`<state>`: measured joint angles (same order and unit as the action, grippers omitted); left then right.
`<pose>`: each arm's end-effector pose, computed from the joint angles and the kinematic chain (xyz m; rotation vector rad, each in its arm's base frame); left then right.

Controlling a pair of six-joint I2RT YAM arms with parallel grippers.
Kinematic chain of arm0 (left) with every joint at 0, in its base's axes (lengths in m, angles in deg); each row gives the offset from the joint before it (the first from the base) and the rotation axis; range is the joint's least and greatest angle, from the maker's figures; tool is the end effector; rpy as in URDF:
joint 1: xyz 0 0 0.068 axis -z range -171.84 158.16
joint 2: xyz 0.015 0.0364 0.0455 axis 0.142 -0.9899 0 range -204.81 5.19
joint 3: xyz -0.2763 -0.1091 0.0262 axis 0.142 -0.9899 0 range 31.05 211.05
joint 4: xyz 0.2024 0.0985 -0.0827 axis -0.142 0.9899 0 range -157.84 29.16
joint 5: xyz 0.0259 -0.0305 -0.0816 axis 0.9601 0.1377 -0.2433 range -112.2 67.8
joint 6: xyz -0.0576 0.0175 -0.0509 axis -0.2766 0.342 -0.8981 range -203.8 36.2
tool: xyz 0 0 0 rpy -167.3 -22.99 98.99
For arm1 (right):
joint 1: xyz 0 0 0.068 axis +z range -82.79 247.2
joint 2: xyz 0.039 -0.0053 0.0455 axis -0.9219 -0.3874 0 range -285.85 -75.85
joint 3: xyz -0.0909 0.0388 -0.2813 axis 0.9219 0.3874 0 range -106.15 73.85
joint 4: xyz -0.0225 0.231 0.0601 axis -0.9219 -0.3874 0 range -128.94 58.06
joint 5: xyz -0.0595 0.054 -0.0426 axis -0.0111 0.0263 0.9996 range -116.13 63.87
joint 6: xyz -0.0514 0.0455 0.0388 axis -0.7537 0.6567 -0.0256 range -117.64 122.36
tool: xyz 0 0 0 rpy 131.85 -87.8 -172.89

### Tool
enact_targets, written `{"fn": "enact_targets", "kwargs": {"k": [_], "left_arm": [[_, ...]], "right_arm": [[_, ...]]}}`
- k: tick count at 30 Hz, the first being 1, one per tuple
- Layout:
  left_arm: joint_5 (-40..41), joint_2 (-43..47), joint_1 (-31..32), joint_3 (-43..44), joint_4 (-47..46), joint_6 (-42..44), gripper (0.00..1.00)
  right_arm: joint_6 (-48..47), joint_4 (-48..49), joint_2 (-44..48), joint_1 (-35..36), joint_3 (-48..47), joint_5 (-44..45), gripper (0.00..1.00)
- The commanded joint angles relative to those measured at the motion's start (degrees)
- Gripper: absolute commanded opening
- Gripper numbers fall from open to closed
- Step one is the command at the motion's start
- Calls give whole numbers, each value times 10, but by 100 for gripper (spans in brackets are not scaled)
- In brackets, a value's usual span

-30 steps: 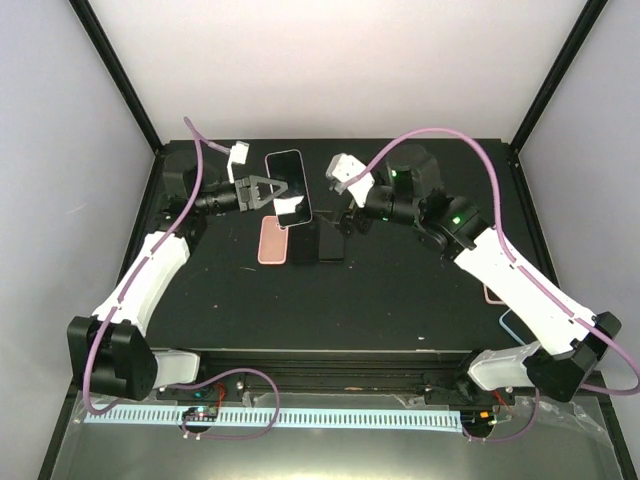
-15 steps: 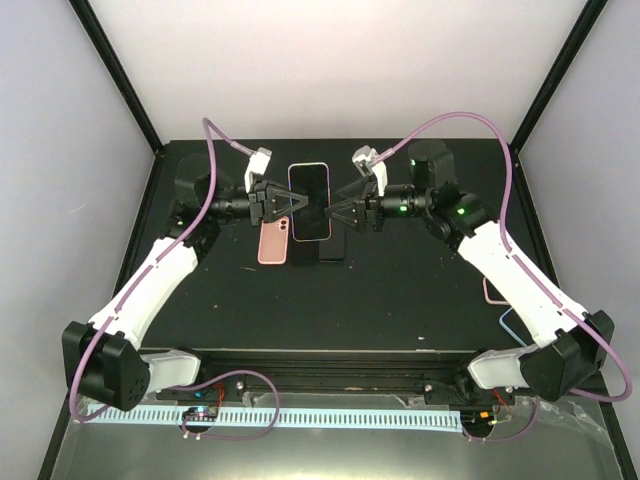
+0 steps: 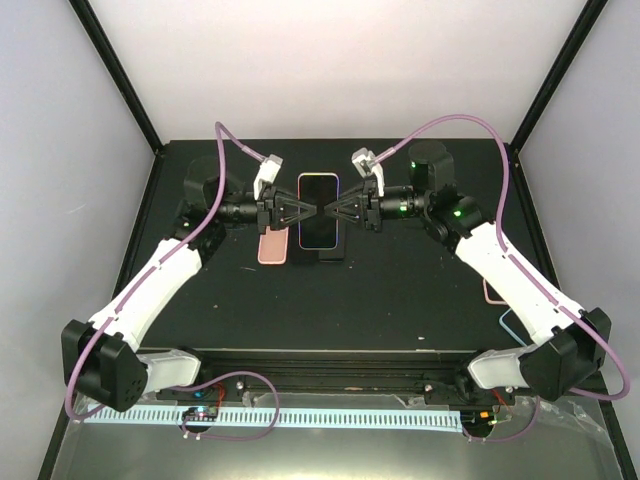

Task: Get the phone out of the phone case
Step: Place the phone at the center of the board.

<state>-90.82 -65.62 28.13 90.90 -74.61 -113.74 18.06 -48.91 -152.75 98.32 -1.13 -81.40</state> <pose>0.2154 -0.1452 0.3971 0.8601 1.6590 -1.5953 0.2147 0.1945 0.4121 -0.9551 1.7799 1.4459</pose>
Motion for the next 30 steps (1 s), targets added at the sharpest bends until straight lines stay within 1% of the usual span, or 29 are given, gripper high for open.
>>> {"fn": "enact_targets", "kwargs": {"k": [1,6,7,8,11,12,13,19,20,26,28,30], "left_arm": [[10,15,5,32,-5,23,1],[18,15,5,33,-4,18,3],[20,15,5,34,-3,17,5],[22,15,5,35,0,17,9],[33,15,4,40,20,30,30],[38,14,4,41,28,34,39],[43,14,2,41,32,37,49],[64,11,-7,52,65,60,95],[68,11,-9,57,75,66,98],[115,7,-29,77,151,97,99],[153,4,-33,88,186,104,99],[213,-4,-34,108,238,105,99]], "right_arm": [[11,26,-4,-1,6,-19,19],[24,35,-3,-2,9,-23,5],[29,38,-3,-2,9,-25,3],[33,42,-2,-4,10,-26,1],[47,54,1,-11,19,-31,1],[50,58,2,-14,23,-31,1],[52,60,4,-17,28,-29,1],[48,58,9,-46,50,-23,1],[43,51,8,-52,52,-21,1],[-4,-22,-6,-82,59,-4,1],[-21,-51,-17,-92,58,-3,1],[-34,-76,-30,-103,57,-2,1]]}}
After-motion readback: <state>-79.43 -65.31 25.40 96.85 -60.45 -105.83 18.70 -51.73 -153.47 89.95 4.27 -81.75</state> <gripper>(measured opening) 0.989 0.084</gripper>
